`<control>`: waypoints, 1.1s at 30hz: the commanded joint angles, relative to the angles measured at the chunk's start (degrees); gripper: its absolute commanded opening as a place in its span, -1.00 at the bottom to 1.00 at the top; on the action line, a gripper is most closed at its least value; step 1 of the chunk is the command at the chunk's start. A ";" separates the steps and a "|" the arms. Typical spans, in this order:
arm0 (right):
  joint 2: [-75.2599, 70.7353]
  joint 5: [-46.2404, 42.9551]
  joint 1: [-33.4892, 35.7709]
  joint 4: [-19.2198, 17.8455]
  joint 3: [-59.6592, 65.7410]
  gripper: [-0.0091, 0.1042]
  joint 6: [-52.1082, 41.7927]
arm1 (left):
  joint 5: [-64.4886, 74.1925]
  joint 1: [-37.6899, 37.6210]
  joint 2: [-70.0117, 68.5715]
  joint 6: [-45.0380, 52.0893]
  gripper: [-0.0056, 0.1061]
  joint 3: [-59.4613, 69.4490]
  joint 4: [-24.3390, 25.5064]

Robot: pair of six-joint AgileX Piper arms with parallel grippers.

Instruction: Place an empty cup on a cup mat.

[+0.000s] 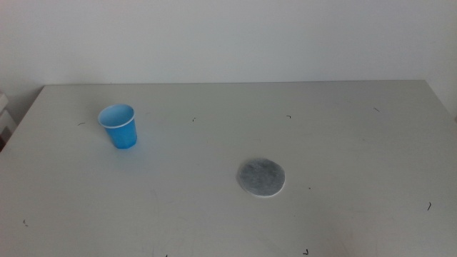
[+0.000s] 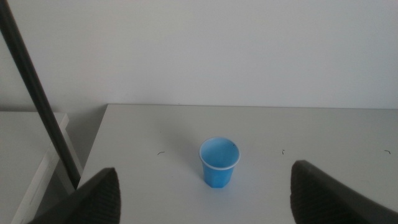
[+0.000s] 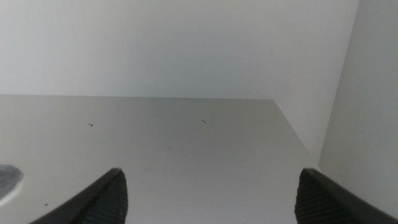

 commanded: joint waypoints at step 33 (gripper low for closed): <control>-1.49 -4.29 0.03 -0.79 -0.48 0.82 -0.29 | 19.39 -0.35 60.23 -0.46 0.98 -49.42 0.88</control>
